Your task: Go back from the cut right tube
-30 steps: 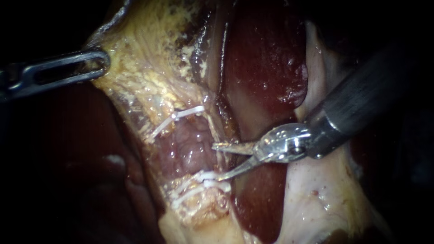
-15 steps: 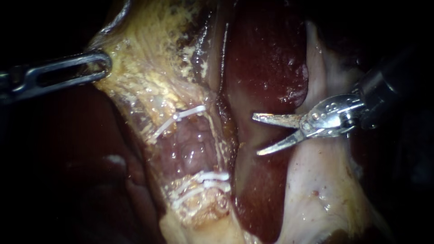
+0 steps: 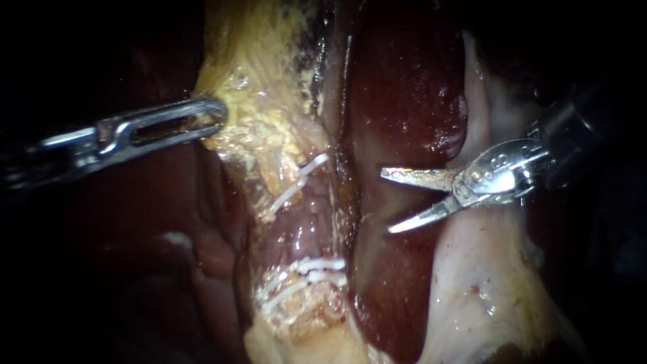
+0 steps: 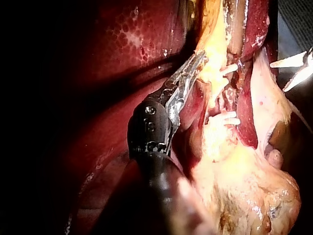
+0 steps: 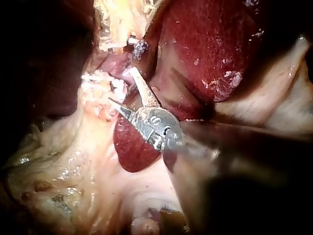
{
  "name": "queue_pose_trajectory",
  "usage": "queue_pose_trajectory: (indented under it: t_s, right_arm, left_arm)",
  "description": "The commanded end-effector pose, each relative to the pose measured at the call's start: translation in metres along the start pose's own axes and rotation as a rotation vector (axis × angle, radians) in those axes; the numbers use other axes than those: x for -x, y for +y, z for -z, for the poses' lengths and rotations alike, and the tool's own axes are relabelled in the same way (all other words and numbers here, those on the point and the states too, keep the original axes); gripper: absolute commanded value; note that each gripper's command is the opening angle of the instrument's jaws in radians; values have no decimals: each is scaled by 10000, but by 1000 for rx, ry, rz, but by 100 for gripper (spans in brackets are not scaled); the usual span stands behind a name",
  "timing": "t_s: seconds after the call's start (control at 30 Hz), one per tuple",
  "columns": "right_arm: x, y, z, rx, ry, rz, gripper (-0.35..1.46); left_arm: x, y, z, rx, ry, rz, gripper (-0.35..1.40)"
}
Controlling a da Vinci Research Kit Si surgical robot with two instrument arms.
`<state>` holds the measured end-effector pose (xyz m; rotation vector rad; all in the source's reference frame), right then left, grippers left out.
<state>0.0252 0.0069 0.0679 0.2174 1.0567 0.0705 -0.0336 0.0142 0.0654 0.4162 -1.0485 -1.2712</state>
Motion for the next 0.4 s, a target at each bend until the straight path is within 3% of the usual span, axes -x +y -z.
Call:
queue_pose_trajectory:
  t_s: [0.03,0.4]
  right_arm:
    - [0,0,0,-1,-1,-1,143]
    - [0,-1,1,-1,-1,-1,143]
  left_arm:
    - [-3,-1,-4,2,5,-2,-35]
    - [-8,-5,-12,-3,15,-4,-35]
